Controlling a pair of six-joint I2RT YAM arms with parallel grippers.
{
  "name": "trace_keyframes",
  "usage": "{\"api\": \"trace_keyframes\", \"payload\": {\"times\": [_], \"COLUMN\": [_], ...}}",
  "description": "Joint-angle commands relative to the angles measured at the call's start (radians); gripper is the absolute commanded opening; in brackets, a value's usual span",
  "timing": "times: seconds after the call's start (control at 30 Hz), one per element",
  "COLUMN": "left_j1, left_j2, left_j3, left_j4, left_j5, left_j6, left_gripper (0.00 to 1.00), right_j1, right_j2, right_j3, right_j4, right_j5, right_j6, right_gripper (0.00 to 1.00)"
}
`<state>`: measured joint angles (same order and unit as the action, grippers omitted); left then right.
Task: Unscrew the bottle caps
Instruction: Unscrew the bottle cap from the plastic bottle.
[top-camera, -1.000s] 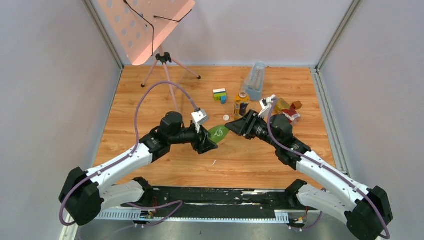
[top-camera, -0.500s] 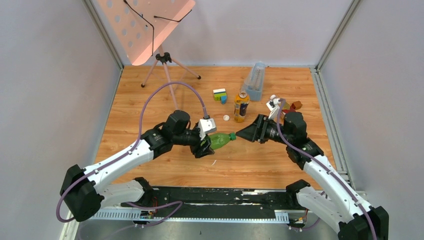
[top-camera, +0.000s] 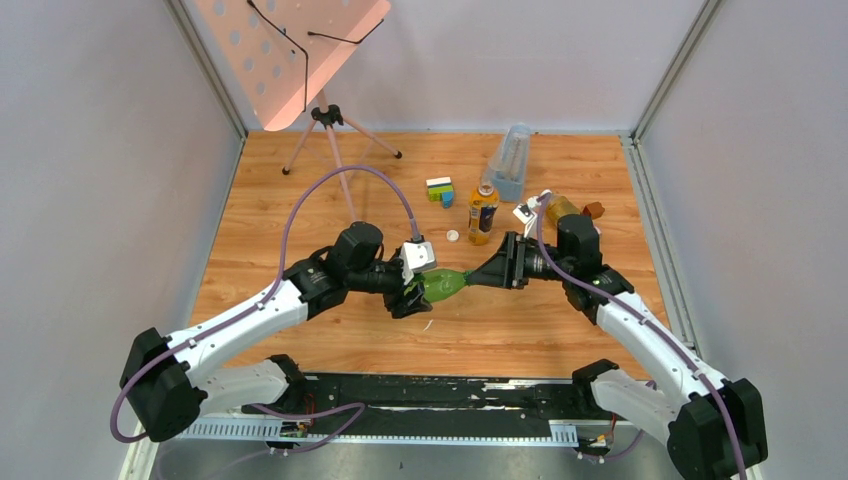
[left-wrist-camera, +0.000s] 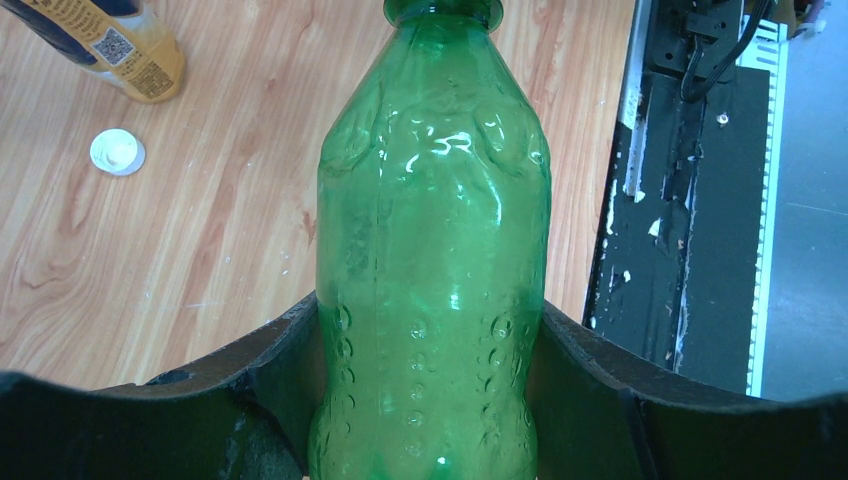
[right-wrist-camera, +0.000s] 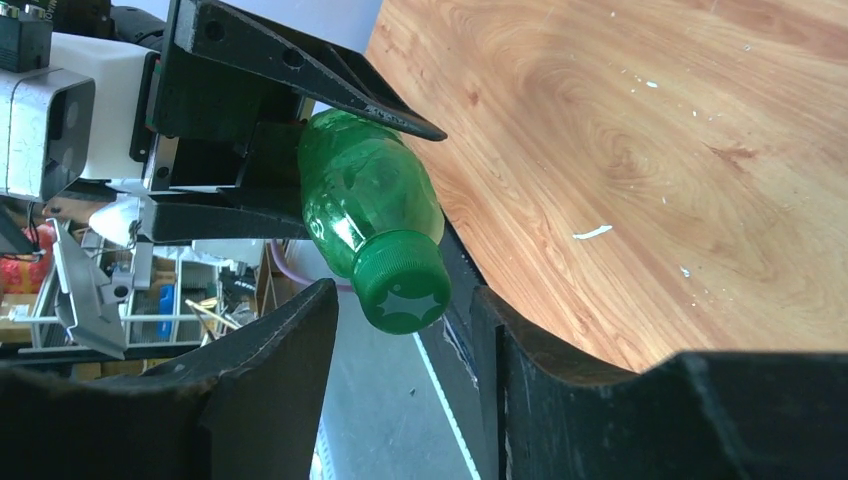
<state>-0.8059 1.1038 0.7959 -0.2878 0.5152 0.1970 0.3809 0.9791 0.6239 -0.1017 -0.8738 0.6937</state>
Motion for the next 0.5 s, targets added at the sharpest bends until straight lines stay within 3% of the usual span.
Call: {"api": "trace_keyframes", "payload": {"times": [0.0, 0.23, 0.27, 0.3, 0.33, 0.4, 0.47], "left_j1": [-0.008, -0.010, -0.011, -0.011, -0.012, -0.012, -0.012], "left_j2": [-0.003, -0.002, -0.001, 0.001, 0.002, 0.006, 0.010], "left_j3": [0.023, 0.015, 0.014, 0.011, 0.010, 0.011, 0.009], "left_j4": [0.051, 0.075, 0.080, 0.082, 0.088, 0.100, 0.127], "left_j5": [0.031, 0.030, 0.028, 0.021, 0.015, 0.002, -0.012], "left_j6": [0.024, 0.017, 0.014, 0.011, 0.000, -0.020, -0.046], "left_gripper": [0.00, 0.00, 0.04, 0.11, 0.31, 0.56, 0.68], "right_j1": [-0.002, -0.001, -0.001, -0.002, -0.001, -0.002, 0.000], "right_j2": [0.019, 0.042, 0.039, 0.036, 0.033, 0.032, 0.034], "right_j3": [0.024, 0.014, 0.011, 0.011, 0.010, 0.011, 0.009], "right_j4": [0.090, 0.153, 0.153, 0.152, 0.149, 0.140, 0.133], "right_j5": [-0.075, -0.130, -0.130, -0.129, -0.130, -0.125, -0.114], "right_j6": [0.015, 0.030, 0.025, 0.022, 0.017, 0.010, 0.008], "right_gripper": [0.51, 0.23, 0.19, 0.15, 0.11, 0.05, 0.04]}}
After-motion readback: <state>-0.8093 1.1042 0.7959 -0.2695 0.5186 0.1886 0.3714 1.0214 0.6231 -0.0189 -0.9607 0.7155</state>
